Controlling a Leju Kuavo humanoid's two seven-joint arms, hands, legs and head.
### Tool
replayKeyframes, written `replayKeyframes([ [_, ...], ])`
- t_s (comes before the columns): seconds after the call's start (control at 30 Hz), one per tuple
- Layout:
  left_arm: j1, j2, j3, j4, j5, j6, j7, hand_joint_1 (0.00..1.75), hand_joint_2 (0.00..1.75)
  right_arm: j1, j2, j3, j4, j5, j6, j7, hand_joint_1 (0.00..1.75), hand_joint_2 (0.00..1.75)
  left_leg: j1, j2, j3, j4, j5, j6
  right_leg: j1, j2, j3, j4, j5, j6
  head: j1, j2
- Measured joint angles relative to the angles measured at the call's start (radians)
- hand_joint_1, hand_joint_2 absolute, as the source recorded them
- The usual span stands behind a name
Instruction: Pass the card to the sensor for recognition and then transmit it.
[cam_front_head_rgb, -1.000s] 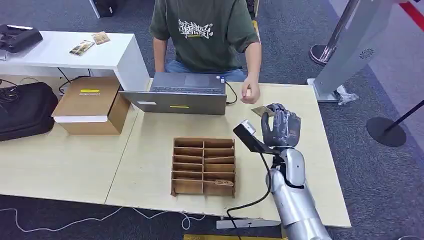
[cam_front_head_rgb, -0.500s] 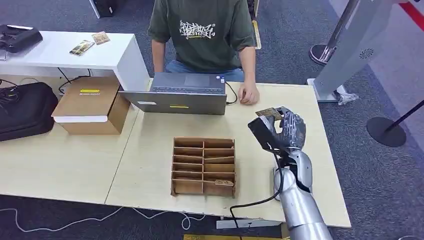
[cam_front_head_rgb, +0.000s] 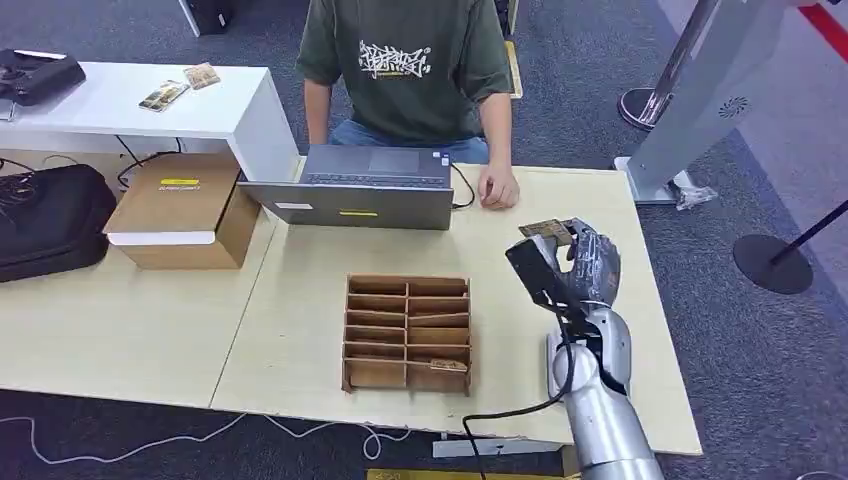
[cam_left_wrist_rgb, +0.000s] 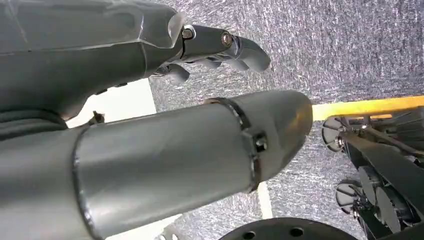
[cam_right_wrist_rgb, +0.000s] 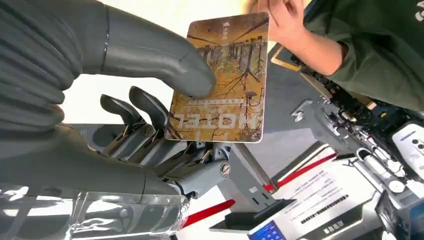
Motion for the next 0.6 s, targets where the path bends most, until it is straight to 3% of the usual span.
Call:
replayKeyframes([
  [0.6,0.0,-0.009,0.0,0.0,0.016,0.011,0.001,0.0,0.0,0.099,0.016,-0.074,-0.123,-0.048,0.012,0.016,1.75,1.75,0.0,0.0,0.0,0.0,0.0,0.0,0.0,0.0,0.0,0.0,0.0,0.0,0.0,0.0],
])
